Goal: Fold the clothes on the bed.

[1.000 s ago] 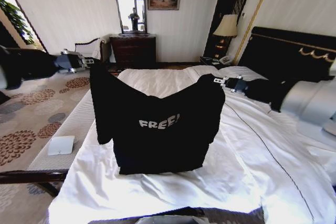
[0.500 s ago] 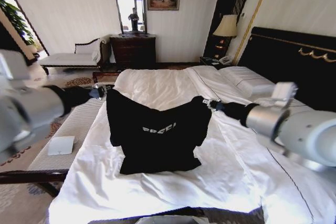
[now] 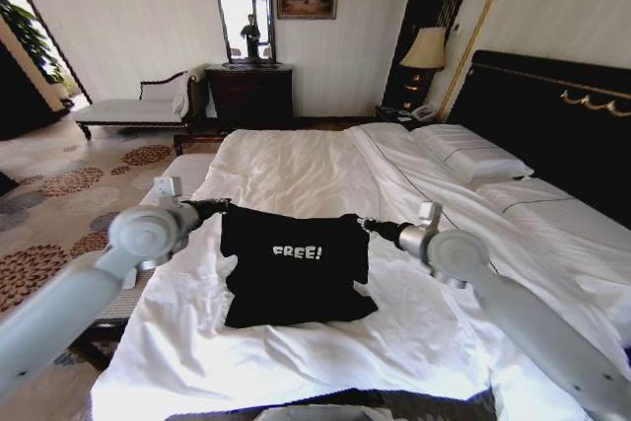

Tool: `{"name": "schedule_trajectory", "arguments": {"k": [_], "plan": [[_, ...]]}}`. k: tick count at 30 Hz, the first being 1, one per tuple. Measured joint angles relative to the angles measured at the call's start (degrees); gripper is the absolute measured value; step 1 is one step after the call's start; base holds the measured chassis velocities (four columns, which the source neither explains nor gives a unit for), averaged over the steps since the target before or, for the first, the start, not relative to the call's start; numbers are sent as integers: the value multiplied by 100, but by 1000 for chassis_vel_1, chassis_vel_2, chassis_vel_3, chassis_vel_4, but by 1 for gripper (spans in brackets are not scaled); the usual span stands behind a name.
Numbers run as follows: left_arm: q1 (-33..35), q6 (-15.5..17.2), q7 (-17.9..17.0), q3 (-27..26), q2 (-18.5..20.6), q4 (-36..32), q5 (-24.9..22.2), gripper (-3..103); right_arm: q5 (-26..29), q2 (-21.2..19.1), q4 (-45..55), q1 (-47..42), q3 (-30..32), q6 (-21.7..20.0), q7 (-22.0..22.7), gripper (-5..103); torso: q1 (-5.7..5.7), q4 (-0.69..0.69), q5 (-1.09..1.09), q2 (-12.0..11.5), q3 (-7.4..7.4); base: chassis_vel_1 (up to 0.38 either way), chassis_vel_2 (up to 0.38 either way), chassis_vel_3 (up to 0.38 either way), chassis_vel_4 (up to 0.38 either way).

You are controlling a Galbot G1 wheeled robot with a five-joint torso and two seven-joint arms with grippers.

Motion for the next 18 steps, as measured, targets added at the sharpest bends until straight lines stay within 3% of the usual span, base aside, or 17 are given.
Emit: {"name": "schedule_trajectory", "arguments": {"k": [1,4,6,9,10,13,15,18], "plan": [[0,0,0,0,0,0,0,0,0,0,0,0,0,0,0,1,0,0,0,0,0,0,0,0,0],[-296,-107,266,463,-619,869,568,0,-425,360,-996,550,-447,87,-367,1,-1,1,-1,0,-1,0,0,0,0],[-379,-132,294,553,-742,1041,634,0,-502,413,-1188,647,-536,121,-444,1,-1,1,-2,0,-1,0,0,0,0],[-991,-340,564,1125,-1522,2093,1084,0,-1074,762,-2391,1180,-1006,321,-988,1,0,0,-2,0,0,0,0,0,0],[-991,-340,564,1125,-1522,2093,1084,0,-1074,762,-2391,1180,-1006,321,-988,1,0,0,-2,0,0,0,0,0,0],[-1567,-428,787,1525,-2124,3003,1285,0,-1499,1282,-3498,1687,-1275,482,-1279,1,1,-2,1,0,0,0,0,0,0],[-1722,-438,841,1620,-2262,3277,1311,0,-1573,1422,-3794,1818,-1343,525,-1340,1,1,-4,1,0,0,0,0,0,0],[-2302,-499,1146,1861,-2838,4558,1533,0,-1939,2077,-5042,2450,-1510,723,-1584,1,1,-1,1,0,0,0,0,0,0]]}}
